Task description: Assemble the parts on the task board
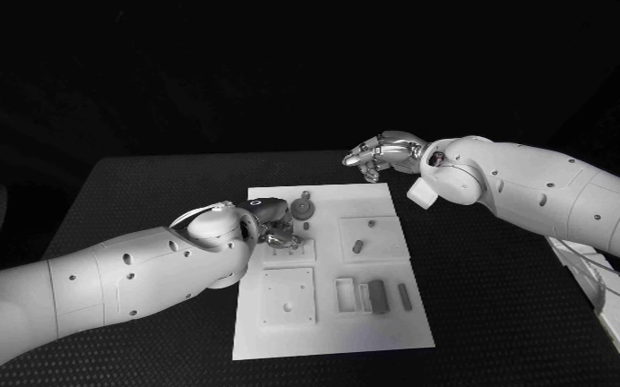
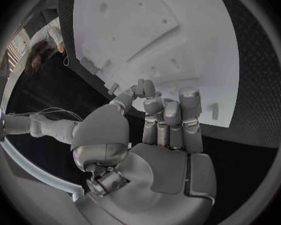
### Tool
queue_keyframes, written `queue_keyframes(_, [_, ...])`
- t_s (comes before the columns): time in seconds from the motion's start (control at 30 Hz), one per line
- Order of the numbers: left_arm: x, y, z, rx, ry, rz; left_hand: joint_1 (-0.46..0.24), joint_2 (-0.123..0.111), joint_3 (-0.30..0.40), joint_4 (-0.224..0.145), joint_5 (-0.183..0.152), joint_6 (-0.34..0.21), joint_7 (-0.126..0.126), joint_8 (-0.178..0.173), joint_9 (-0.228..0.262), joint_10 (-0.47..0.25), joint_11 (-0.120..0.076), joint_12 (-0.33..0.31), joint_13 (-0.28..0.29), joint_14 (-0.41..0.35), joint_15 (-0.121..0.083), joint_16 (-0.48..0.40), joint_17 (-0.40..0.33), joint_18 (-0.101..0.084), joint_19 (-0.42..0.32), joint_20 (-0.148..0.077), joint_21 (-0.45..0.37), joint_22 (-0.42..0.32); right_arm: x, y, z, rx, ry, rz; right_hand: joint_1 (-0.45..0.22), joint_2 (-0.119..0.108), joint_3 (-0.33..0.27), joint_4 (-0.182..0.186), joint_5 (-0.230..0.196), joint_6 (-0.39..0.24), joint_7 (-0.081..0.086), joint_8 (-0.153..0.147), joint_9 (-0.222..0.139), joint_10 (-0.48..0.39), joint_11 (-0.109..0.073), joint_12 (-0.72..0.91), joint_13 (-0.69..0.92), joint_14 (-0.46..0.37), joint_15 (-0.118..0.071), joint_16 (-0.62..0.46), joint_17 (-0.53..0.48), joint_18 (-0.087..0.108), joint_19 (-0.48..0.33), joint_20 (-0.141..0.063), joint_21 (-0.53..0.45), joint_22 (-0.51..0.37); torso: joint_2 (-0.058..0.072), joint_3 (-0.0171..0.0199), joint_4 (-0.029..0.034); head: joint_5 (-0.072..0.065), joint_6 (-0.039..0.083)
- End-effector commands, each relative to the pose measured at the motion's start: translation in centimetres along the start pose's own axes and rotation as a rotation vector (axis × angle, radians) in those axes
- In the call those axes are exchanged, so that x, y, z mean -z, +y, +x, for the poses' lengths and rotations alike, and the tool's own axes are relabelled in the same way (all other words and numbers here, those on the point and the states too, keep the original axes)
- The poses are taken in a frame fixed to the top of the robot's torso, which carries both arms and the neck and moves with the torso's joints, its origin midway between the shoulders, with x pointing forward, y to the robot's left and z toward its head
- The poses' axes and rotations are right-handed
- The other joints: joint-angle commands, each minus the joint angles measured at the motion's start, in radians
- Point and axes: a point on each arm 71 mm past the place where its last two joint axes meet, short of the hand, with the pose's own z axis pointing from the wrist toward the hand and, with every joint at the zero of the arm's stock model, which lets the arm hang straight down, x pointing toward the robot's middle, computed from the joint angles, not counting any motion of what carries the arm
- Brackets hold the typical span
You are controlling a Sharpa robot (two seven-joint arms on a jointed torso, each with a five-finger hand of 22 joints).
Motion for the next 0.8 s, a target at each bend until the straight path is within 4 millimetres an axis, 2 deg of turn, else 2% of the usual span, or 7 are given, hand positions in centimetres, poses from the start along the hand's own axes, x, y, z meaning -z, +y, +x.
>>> queue_keyframes(0.03, [-0.10, -0.33, -0.40, -0.072, -0.061, 0.042, 0.040, 0.026, 0.140, -0.131, -0.005, -0.002, 0.004, -0.007, 0.000, -0.002, 0.003, -0.006, -0.002, 0.003, -0.006, -0.005, -0.001, 0.064, 0.001, -0.002, 0.000, 0.015, -0.02, 0.07, 0.15, 0.002, 0.014, -0.007, -0.009, 0.001, -0.001, 0.003, -0.006, 0.000, 0.005, -0.005, -0.002, -0.007, 0.000, 0.004, -0.001, -0.007, -0.002, 0.003, -0.001, 0.013, 0.004, 0.005, -0.006, 0.001, -0.001, -0.0003, 0.0000, 0.001, 0.001])
queue_keyframes(0.17, [-0.21, -0.34, -0.43, -0.096, -0.069, 0.048, 0.043, 0.015, 0.141, -0.125, -0.008, -0.004, 0.005, -0.010, -0.001, -0.003, 0.004, -0.009, -0.004, 0.002, -0.005, -0.007, -0.002, 0.063, 0.001, -0.002, -0.002, 0.014, -0.02, 0.07, 0.16, 0.002, 0.015, -0.007, -0.009, 0.001, -0.001, 0.003, -0.006, 0.000, 0.005, -0.005, -0.002, -0.007, 0.000, 0.004, -0.001, -0.007, -0.002, 0.003, -0.001, 0.013, 0.004, 0.005, -0.006, 0.001, 0.000, -0.0005, -0.0001, 0.002, 0.001])
queue_keyframes(0.27, [-0.30, -0.42, -0.26, -0.133, -0.053, 0.046, 0.041, -0.038, 0.142, -0.103, -0.011, -0.013, 0.009, -0.018, -0.004, -0.010, 0.008, -0.016, -0.007, -0.004, -0.002, -0.014, -0.006, 0.061, -0.006, -0.001, -0.010, 0.011, -0.07, 0.09, 0.18, 0.002, 0.015, -0.008, -0.009, 0.001, -0.001, 0.004, -0.006, 0.000, 0.005, -0.005, -0.002, -0.007, 0.000, 0.004, -0.001, -0.008, -0.002, 0.003, -0.001, 0.013, 0.004, 0.005, -0.006, 0.001, 0.000, -0.0008, -0.0006, 0.002, 0.001])
queue_keyframes(0.33, [-0.35, -0.38, -0.22, -0.135, -0.049, 0.044, 0.044, -0.054, 0.144, -0.093, -0.011, -0.014, 0.009, -0.020, -0.004, -0.012, 0.010, -0.017, -0.007, -0.006, 0.000, -0.015, -0.006, 0.061, -0.007, -0.002, -0.013, 0.011, -0.07, 0.09, 0.19, 0.002, 0.016, -0.008, -0.010, 0.001, -0.001, 0.004, -0.006, 0.000, 0.005, -0.005, -0.002, -0.007, 0.000, 0.004, -0.002, -0.008, -0.002, 0.003, -0.001, 0.013, 0.004, 0.005, -0.006, 0.001, 0.000, -0.0013, -0.0012, 0.002, 0.002])
queue_keyframes(0.57, [-0.49, -0.44, 0.01, -0.146, -0.050, 0.044, 0.049, -0.071, 0.145, -0.080, -0.013, -0.014, 0.010, -0.022, -0.004, -0.014, 0.010, -0.017, -0.006, -0.008, 0.000, -0.015, -0.006, 0.060, -0.007, -0.002, -0.015, 0.011, -0.08, 0.10, 0.20, 0.002, 0.017, -0.008, -0.010, 0.001, -0.001, 0.005, -0.006, 0.000, 0.005, -0.005, -0.002, -0.007, 0.000, 0.004, -0.002, -0.008, -0.002, 0.003, -0.002, 0.013, 0.004, 0.005, -0.006, 0.001, 0.000, 0.0002, -0.0008, 0.002, 0.000])
queue_keyframes(0.8, [-0.57, -0.25, 0.28, -0.162, -0.053, 0.043, 0.053, -0.090, 0.146, -0.065, -0.014, -0.015, 0.011, -0.024, -0.004, -0.016, 0.010, -0.017, -0.006, -0.009, 0.000, -0.015, -0.006, 0.060, -0.007, -0.003, -0.017, 0.011, -0.05, 0.08, 0.16, 0.002, 0.016, -0.007, -0.011, 0.001, -0.001, 0.005, -0.006, 0.000, 0.005, -0.005, -0.002, -0.007, 0.000, 0.004, -0.002, -0.008, -0.002, 0.003, -0.002, 0.013, 0.004, 0.005, -0.006, 0.001, 0.000, -0.0001, -0.0017, 0.001, -0.001])
